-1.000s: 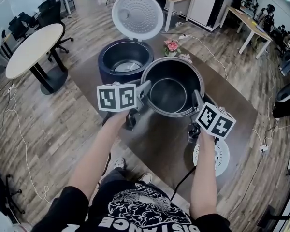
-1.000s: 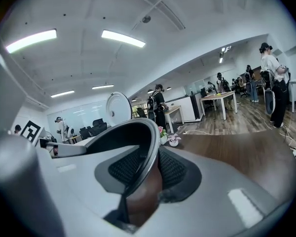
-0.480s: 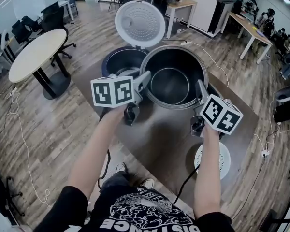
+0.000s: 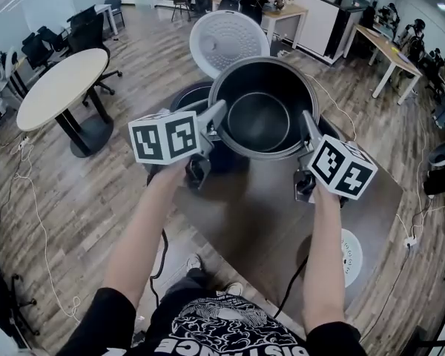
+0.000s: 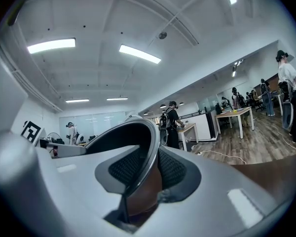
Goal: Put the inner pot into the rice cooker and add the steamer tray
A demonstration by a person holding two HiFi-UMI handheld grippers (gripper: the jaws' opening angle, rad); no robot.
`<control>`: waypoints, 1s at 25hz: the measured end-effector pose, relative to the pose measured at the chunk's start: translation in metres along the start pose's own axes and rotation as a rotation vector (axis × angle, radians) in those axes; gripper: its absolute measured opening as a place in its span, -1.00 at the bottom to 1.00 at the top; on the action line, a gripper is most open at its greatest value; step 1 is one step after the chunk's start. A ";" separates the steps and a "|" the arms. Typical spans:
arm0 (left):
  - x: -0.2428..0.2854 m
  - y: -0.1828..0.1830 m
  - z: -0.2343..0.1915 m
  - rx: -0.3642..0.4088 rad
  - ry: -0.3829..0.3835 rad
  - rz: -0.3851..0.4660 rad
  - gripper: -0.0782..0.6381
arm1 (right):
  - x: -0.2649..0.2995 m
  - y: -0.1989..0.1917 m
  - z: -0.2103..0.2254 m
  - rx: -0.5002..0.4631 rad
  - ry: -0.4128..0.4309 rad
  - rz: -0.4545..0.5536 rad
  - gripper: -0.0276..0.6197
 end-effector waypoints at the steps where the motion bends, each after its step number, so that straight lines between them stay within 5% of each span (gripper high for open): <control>1: -0.002 0.005 -0.006 -0.001 0.004 0.007 -0.47 | 0.007 0.002 -0.006 0.000 0.008 0.003 -0.56; 12: -0.007 0.045 -0.073 0.000 0.044 0.040 -0.48 | 0.074 0.003 -0.050 0.001 0.058 -0.001 -0.55; 25: 0.007 0.034 -0.140 -0.034 0.088 -0.020 -0.48 | 0.134 -0.039 -0.063 0.052 0.057 -0.084 -0.55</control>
Point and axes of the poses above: the fingertips, and each gripper's own axes: x forward along the fingers, z to its right, y out of its top, the point moved 5 cm from there along -x, backward along the fingers, and after that the axes turned 6 degrees about y, right-handed, at the moved point
